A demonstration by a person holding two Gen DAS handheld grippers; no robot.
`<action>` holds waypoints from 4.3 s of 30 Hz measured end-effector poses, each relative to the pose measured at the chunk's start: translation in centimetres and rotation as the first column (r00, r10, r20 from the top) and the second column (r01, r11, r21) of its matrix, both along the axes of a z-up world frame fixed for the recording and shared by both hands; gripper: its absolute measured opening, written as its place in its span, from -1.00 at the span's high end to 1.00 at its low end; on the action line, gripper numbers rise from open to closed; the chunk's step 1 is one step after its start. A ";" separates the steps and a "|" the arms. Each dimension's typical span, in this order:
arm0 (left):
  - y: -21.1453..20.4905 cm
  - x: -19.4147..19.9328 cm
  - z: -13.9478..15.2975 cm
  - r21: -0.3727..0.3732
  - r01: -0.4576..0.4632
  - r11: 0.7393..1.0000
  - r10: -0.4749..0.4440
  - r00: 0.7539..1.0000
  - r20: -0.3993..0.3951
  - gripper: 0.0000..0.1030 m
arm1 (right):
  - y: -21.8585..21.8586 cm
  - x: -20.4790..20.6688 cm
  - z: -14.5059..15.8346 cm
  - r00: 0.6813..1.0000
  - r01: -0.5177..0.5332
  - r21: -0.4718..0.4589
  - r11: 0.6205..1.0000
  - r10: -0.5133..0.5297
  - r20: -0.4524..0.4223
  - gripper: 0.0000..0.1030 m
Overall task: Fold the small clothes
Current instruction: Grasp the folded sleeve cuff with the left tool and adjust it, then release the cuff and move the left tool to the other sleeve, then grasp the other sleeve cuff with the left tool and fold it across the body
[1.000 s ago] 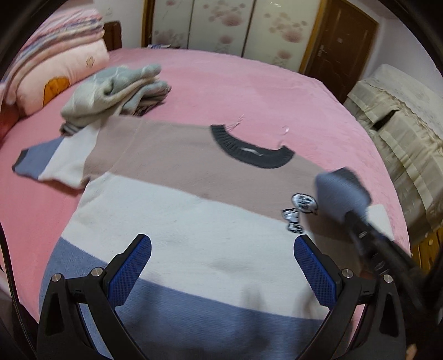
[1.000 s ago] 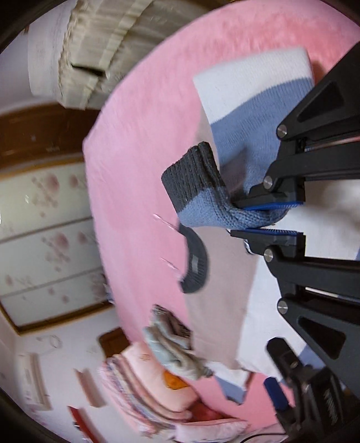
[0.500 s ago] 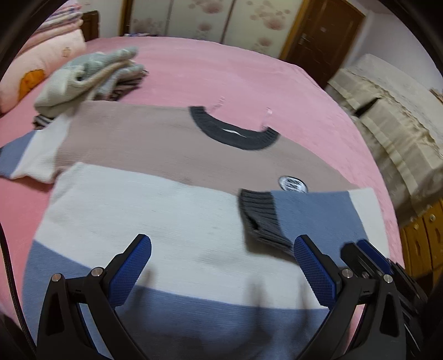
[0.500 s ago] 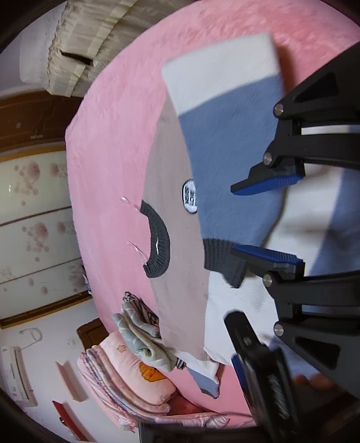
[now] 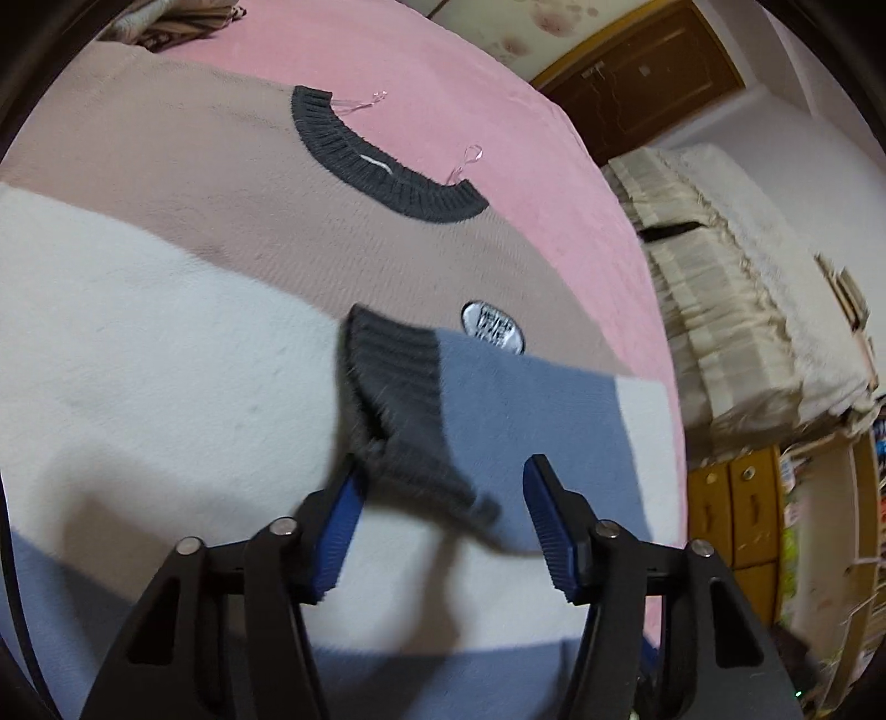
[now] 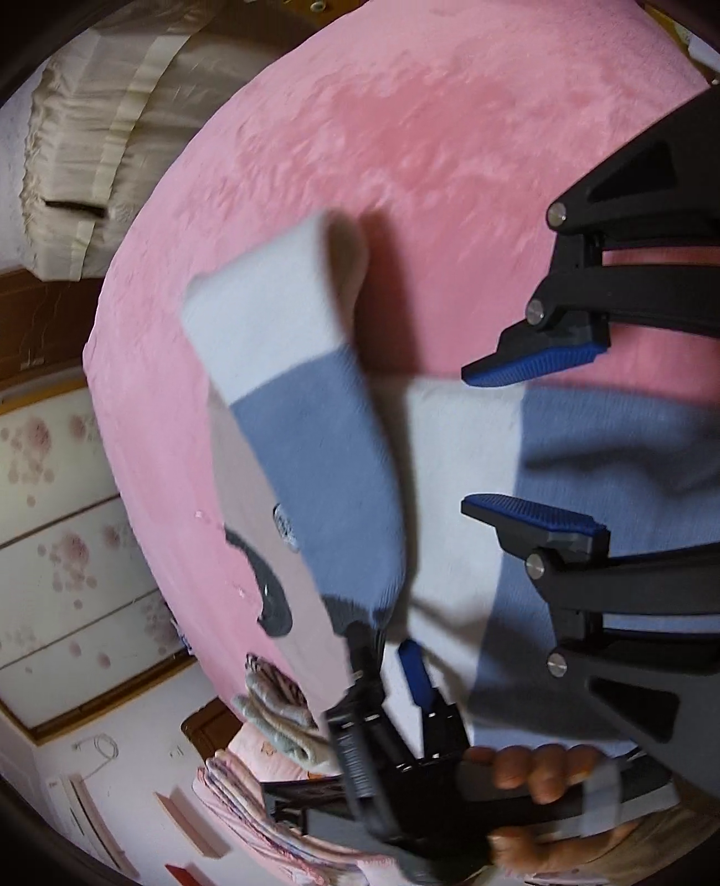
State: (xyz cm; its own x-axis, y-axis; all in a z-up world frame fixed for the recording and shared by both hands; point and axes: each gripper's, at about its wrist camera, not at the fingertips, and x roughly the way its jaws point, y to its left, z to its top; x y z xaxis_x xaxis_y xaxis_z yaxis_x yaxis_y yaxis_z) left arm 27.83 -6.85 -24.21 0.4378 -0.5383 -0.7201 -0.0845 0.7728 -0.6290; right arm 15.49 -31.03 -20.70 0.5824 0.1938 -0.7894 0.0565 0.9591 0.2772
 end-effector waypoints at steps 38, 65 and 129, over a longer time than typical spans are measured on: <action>13.8 7.7 -0.4 0.276 -0.240 0.931 0.230 0.971 0.069 0.83 | -0.1 8.0 -2.2 0.995 0.098 -0.095 0.991 -0.097 0.014 0.30; 12.2 -6.9 9.8 0.547 -0.109 0.830 0.043 0.990 0.133 -0.64 | 3.8 -1.7 7.0 0.995 0.074 -0.183 0.980 -0.060 0.082 0.39; 54.0 -4.5 -3.5 0.167 -0.762 0.626 0.764 0.642 0.064 -0.84 | 46.1 9.3 4.5 0.904 -0.397 -0.217 0.892 0.420 0.074 0.06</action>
